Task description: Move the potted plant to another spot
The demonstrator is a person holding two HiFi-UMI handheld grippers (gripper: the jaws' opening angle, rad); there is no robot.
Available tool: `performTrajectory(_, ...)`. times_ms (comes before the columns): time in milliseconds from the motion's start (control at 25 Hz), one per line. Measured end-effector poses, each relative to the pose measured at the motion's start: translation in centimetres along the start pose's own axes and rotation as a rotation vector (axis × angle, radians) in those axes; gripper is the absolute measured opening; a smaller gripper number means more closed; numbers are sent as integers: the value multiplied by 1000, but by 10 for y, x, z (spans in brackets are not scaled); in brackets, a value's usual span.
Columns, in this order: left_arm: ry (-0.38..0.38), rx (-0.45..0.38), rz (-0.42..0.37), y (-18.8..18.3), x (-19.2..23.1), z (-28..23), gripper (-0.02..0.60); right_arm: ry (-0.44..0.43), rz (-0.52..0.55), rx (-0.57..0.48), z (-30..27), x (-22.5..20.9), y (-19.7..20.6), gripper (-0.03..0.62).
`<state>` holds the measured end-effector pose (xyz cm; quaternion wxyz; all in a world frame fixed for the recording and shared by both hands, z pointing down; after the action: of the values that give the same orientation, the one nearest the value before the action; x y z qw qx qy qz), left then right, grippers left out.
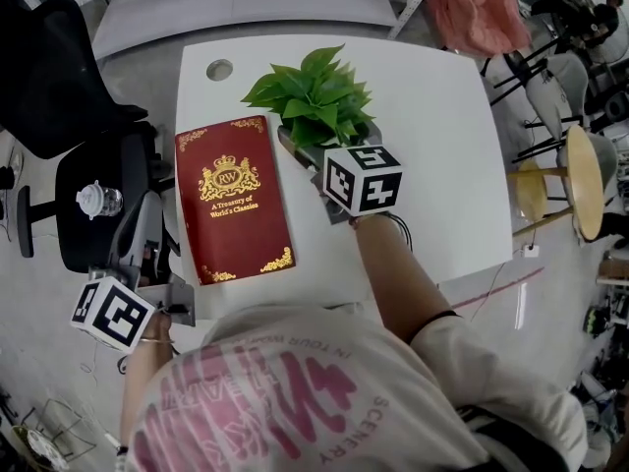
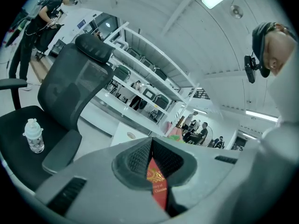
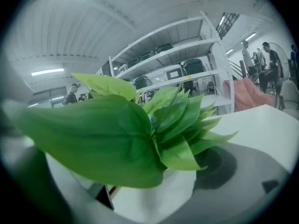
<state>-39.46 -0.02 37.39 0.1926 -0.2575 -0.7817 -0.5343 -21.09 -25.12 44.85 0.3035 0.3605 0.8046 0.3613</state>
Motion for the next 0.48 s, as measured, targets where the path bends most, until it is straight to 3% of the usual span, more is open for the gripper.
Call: performTrajectory(480, 97, 17, -29, -11, 2, 13, 3, 83, -74, -27, 32, 15, 11, 543)
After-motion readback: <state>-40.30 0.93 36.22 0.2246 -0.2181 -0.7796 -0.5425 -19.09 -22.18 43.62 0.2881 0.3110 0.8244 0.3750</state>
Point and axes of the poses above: the fingertips, and each gripper's own axes: z backward along the fingers, x to its left, y out of its underside, the point moved 5 cm from there along z, backward along the fingers, and after that the axes turned 11 degrees about x, right-handed, at the moved point
